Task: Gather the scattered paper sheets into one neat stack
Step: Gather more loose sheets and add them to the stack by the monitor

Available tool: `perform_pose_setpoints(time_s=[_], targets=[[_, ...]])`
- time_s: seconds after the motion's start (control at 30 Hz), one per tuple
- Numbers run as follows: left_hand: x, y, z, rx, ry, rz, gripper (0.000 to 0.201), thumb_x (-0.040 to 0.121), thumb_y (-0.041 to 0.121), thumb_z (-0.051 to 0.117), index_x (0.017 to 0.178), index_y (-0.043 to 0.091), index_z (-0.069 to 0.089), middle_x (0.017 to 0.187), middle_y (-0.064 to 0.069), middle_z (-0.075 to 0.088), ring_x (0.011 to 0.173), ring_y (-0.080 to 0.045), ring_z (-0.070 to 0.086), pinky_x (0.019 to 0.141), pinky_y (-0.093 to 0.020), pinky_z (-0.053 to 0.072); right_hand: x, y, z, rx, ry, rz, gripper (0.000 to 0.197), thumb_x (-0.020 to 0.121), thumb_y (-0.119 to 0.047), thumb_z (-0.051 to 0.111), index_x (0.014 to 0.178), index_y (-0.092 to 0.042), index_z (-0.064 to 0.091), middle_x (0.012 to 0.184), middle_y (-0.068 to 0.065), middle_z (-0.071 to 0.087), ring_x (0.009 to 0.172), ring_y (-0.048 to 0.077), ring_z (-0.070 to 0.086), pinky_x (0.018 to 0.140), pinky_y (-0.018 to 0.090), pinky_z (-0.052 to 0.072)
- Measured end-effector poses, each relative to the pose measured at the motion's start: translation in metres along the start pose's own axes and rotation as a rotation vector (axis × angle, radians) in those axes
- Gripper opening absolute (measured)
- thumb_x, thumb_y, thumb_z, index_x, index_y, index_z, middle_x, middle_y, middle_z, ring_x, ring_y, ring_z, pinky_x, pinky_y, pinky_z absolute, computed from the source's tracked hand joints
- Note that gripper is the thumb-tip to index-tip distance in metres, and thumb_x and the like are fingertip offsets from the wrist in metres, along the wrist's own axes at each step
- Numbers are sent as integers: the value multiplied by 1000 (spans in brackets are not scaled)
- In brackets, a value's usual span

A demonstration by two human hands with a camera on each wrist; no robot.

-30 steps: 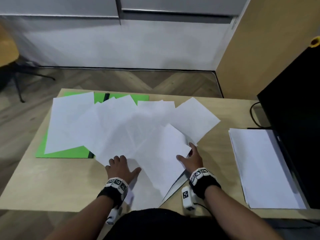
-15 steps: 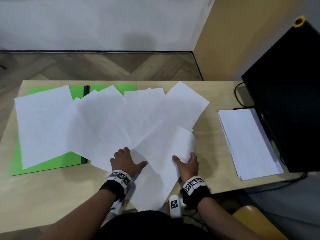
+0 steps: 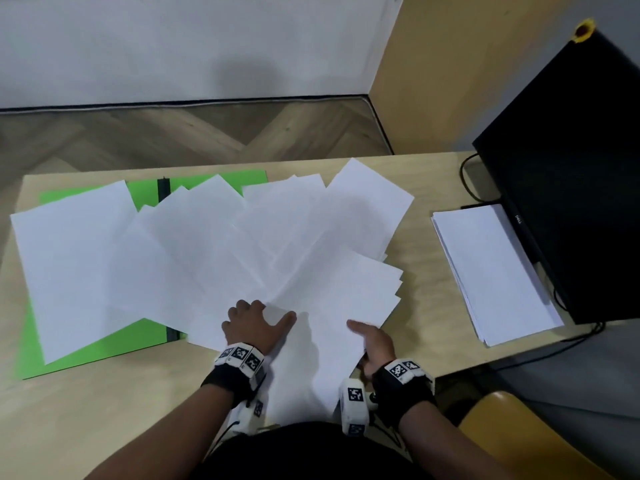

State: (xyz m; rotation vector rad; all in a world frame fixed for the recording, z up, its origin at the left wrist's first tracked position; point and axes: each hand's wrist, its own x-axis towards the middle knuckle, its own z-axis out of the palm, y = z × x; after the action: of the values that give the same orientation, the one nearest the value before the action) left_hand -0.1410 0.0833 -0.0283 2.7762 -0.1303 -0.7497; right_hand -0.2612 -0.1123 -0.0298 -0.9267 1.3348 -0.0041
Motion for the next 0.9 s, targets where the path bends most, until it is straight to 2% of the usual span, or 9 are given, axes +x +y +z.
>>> perform_pose_setpoints(time_s=[0.13, 0.23, 0.33, 0.43, 0.47, 0.57, 0.73, 0.8, 0.9], targets=[[21, 17, -14, -122, 185, 49, 63, 75, 77, 51, 110, 25, 63, 118, -5, 54, 113, -29, 46, 93, -43, 35, -3, -22, -7, 5, -10, -158, 32, 69, 12, 74, 100, 7, 70, 99, 20, 73, 93, 38, 70, 86, 51, 56], [60, 41, -28, -235, 269, 172, 54, 85, 59, 59, 125, 23, 59, 132, -9, 52, 122, -32, 44, 97, -43, 37, 14, -56, -11, 51, 21, -266, 45, 61, 8, 78, 105, 4, 70, 103, 19, 73, 96, 39, 69, 89, 55, 54], [95, 62, -29, -141, 179, 236, 65, 90, 51, 55, 145, 20, 40, 152, -10, 35, 139, -31, 30, 108, -44, 32, 41, -99, -21, 54, 141, -306, 57, 56, 5, 81, 111, 2, 67, 109, 20, 70, 98, 38, 68, 89, 52, 54], [109, 70, -21, 77, 76, 245, 89, 80, 62, 58, 148, 14, 27, 153, -11, 29, 137, -33, 28, 105, -47, 34, 60, -137, -28, -62, 216, -253, 43, 70, 1, 80, 110, 5, 66, 111, 20, 68, 81, 27, 61, 80, 39, 50], [110, 71, -18, 123, 70, 238, 93, 76, 65, 62, 146, 14, 28, 149, -9, 33, 132, -34, 31, 100, -46, 37, 65, -144, -30, -88, 217, -242, 39, 73, 1, 78, 110, 5, 66, 112, 17, 68, 80, 25, 60, 81, 39, 49], [110, 75, -21, 130, 43, 193, 88, 69, 61, 72, 137, 18, 36, 136, -7, 36, 121, -33, 36, 89, -42, 43, 87, -164, -31, -127, 194, -242, 42, 79, 2, 74, 120, 1, 62, 120, 7, 63, 96, 25, 58, 95, 40, 47], [96, 68, -22, 92, -44, 133, 87, 61, 48, 84, 131, 18, 41, 128, -5, 37, 117, -28, 41, 84, -40, 47, 109, -184, -17, -251, 221, -281, 48, 83, 2, 69, 129, 4, 55, 126, 16, 62, 101, 29, 59, 89, 33, 44], [89, 65, -20, 131, -70, 133, 90, 59, 48, 85, 131, 17, 40, 127, -5, 38, 116, -27, 42, 83, -39, 48, 114, -185, -3, -393, 198, -345, 58, 80, -2, 70, 134, -2, 51, 129, 13, 60, 111, 31, 60, 93, 33, 45], [84, 58, -17, 107, -115, 96, 85, 60, 44, 85, 129, 19, 43, 127, -3, 38, 117, -24, 42, 82, -36, 47, 135, -169, 11, -746, 185, -474, 59, 63, -17, 68, 122, -13, 62, 117, 13, 64, 108, 32, 63, 93, 40, 52]])
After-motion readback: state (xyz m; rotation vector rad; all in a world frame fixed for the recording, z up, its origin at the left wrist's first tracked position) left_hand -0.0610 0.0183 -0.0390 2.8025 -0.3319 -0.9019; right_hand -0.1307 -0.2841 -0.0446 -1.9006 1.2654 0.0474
